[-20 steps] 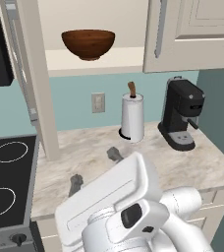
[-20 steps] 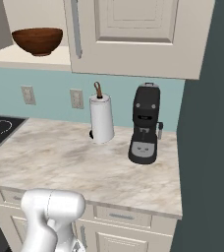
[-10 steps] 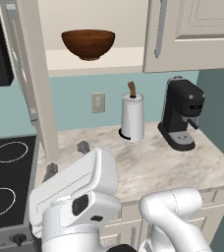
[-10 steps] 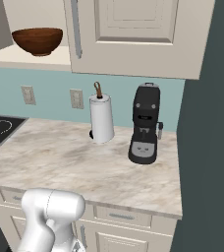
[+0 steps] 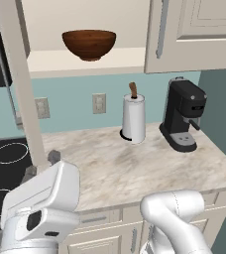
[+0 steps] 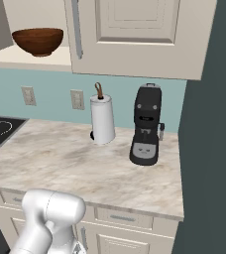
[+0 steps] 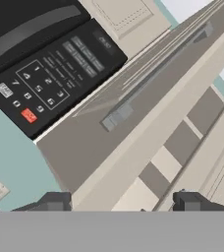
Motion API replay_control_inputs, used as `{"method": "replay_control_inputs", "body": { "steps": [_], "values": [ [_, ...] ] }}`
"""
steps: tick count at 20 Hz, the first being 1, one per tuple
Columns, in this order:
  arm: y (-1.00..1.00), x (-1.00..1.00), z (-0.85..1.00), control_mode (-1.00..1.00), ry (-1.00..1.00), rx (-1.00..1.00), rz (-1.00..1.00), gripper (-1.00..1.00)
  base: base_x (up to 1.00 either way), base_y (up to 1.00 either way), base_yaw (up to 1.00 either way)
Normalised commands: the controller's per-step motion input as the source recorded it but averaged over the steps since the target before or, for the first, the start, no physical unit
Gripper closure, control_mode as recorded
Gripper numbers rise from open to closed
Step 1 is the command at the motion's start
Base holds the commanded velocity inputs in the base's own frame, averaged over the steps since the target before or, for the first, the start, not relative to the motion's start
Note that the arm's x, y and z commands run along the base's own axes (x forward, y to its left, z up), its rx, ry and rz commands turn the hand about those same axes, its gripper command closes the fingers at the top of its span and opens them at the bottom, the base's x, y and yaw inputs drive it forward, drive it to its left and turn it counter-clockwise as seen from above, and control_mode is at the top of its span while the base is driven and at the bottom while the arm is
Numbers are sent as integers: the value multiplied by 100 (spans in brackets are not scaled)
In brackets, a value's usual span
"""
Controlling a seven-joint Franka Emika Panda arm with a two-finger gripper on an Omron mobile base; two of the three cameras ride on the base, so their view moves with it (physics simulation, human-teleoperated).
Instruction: Open the cabinet. Pick the bowls from the counter and place them in the cabinet. Then close the cabinet.
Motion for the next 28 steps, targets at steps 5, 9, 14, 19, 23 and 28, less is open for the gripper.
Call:
{"method": "replay_control_inputs", "body": {
  "steps": [5,9,14,19,23,28],
  "values": [
    [29,21,-2,-100,-1,0,-10,-100,0,0,0],
    [26,0,-3,-100,0,0,-8,-100,0,0,0],
    [35,0,-12,-100,-2,0,-3,-100,0,0,0],
    [38,6,-15,-100,-4,0,-3,-100,0,0,0],
    [35,35,-14,-100,-5,0,-6,-100,0,0,0],
    [7,43,-4,-100,-5,0,-9,-100,0,0,0]
  ]
}}
